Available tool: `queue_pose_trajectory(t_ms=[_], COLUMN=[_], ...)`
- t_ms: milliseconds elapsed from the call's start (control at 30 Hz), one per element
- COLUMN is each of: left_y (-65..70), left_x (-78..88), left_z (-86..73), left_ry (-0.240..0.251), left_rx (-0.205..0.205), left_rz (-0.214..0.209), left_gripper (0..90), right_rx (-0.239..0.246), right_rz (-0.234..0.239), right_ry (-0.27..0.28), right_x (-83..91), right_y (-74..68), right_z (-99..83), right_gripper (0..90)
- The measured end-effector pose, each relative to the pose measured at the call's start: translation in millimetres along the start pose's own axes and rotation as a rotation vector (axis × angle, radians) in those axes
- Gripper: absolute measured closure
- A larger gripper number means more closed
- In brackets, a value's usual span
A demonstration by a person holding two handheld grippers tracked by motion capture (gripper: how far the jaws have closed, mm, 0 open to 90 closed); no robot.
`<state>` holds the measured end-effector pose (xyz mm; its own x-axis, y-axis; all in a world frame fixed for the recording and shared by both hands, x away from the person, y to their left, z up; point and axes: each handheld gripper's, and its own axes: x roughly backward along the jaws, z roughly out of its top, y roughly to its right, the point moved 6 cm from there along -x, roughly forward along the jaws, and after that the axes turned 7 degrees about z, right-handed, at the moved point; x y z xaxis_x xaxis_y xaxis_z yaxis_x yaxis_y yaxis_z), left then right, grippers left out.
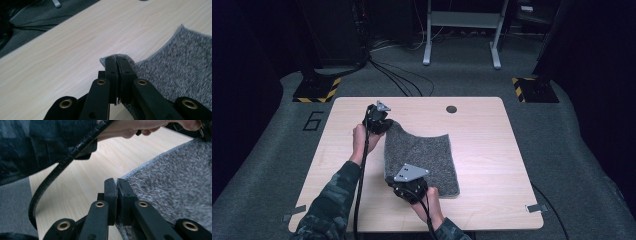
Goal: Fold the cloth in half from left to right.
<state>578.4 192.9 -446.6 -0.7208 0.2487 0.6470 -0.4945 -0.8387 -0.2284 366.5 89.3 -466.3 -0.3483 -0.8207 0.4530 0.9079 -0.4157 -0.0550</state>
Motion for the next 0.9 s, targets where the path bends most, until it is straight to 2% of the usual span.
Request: queue_pose_trajectory(t_ms=[67,133,167,267,400,600,733,800,900], left_y=[-1.0,-1.3,0.6,7.9,17.5,29.6,42.4,44.1,54.6], left_x=[2.6,6.9,6.7,2.7,-8.2,-18.0,-26.0,-27.4,-33.5], left_z=[3.0,10.5,12.3,16.4,19.4,23.5,29.2,29.9,33.9], left_ry=[-0.003,-0.018,-0.020,-0.038,-0.046,-0.043,-0.040,-0.036,-0.035], left_rx=[-0.002,-0.024,-0.025,-0.047,-0.051,-0.060,-0.078,-0.081,-0.085], left_rz=[0.000,0.014,0.006,-0.002,-0.012,-0.027,-0.041,-0.045,-0.062], left_gripper=[87.6,87.6,87.6,87.6,87.6,87.5,87.5,87.5,87.5], right_rx=[0.006,0.010,0.007,-0.010,-0.028,-0.057,-0.076,-0.078,-0.086], right_rz=[-0.003,-0.004,-0.003,-0.007,-0.019,-0.042,-0.057,-0.065,-0.075], right_ry=[0.019,0.030,0.029,0.021,0.010,-0.001,0.000,-0.003,-0.009], right_x=[0.8,1.8,2.2,3.3,8.2,19.2,26.5,29.9,35.3], right_y=[-1.4,-2.3,-2.4,-1.2,3.6,12.2,17.3,19.2,22.6], right_z=[8.0,11.7,11.5,5.4,-5.0,-17.5,-23.3,-25.7,-31.4], right_gripper=[86.8,86.8,86.8,86.7,86.6,86.6,86.6,86.5,86.5])
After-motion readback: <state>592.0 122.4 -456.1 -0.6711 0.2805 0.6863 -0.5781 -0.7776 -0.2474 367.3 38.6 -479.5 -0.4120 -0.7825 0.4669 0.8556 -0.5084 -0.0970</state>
